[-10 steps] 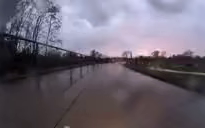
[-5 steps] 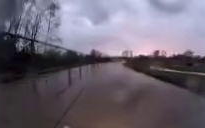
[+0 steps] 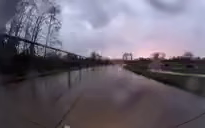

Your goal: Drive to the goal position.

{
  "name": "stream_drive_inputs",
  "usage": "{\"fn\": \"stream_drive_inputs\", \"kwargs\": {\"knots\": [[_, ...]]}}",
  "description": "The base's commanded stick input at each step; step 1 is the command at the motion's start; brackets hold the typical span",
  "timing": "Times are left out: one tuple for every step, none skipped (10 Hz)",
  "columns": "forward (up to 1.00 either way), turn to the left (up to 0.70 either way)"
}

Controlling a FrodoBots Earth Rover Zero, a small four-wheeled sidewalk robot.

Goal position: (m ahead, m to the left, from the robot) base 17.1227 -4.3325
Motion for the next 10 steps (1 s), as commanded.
{"fn": "stream_drive_inputs", "kwargs": {"knots": [[0.7, -0.35], [0.7, -0.28], [0.7, -0.19], [0.7, -0.1], [0.7, -0.01], [0.7, 0.0], [0.7, 0.0], [0.7, 0.0], [0.7, 0.0], [0.7, 0.0]]}}
